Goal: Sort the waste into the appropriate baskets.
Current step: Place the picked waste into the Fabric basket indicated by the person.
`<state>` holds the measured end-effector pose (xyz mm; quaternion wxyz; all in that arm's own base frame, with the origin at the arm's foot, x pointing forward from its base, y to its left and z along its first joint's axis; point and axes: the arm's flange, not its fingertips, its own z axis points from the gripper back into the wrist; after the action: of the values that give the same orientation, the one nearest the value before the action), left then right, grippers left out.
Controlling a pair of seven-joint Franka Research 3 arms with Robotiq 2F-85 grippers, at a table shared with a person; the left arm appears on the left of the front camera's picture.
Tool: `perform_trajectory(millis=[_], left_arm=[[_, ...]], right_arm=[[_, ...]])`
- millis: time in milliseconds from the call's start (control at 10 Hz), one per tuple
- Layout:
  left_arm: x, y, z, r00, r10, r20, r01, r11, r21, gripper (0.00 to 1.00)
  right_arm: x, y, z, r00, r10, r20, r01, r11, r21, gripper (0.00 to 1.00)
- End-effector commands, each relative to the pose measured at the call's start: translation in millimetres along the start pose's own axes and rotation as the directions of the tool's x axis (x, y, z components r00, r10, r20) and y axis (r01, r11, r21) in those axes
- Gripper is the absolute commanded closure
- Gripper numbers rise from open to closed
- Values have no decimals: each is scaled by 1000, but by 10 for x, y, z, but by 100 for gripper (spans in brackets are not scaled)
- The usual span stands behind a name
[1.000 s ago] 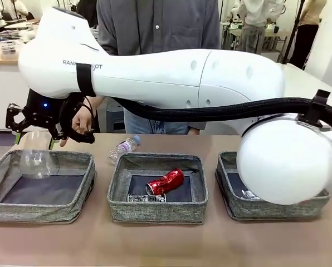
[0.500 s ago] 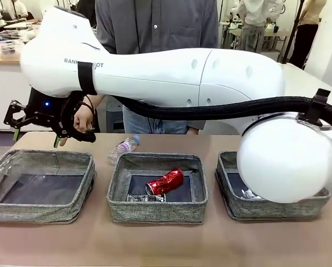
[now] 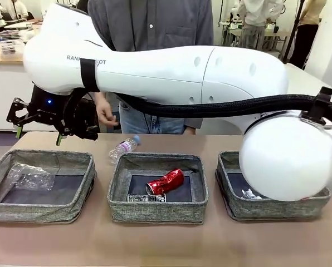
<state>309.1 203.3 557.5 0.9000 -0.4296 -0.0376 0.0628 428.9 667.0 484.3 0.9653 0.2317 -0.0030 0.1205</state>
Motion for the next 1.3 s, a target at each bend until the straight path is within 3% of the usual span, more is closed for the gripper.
perform_trajectory(millis=[0,100,300,600,700,800,900,1000,1100,1200], left_arm=[[8,-24,-1,1000,8,5,-8,1000,4,0],[8,-24,-1,1000,8,5,-8,1000,4,0],[8,-24,-1,1000,8,5,-8,1000,4,0],[8,-24,-1,1000,8,5,-8,1000,4,0],[8,-24,-1,1000,8,5,-8,1000,4,0],[8,-24,-1,1000,8,5,-8,1000,4,0],[8,-24,-1,1000,8,5,-8,1000,4,0],[8,-24,-1,1000,8,5,-8,1000,4,0],[3,0,-1,1000,1,1,-1,1000,0,0],[154,-144,-454,990,-83,-111,81,996,-24,0]], right_arm=[[-232,-539,415,994,87,-68,-87,996,4,0],[-396,-913,738,987,136,-90,-136,991,0,0],[-834,-1574,1358,977,206,-48,-207,978,-34,0],[-1279,-2053,1716,991,130,12,-130,990,-49,0],[-1289,-2025,1743,999,35,25,-34,997,-63,0],[-680,-1724,1775,991,128,-28,-130,989,-73,0],[-680,-1724,1775,991,128,-28,-130,989,-73,0],[-1023,-1972,1900,998,69,-3,-69,994,-82,0],[-898,-2075,1849,998,63,-29,-63,998,-24,0],[-874,-2382,1996,999,-16,51,7,985,172,0]])
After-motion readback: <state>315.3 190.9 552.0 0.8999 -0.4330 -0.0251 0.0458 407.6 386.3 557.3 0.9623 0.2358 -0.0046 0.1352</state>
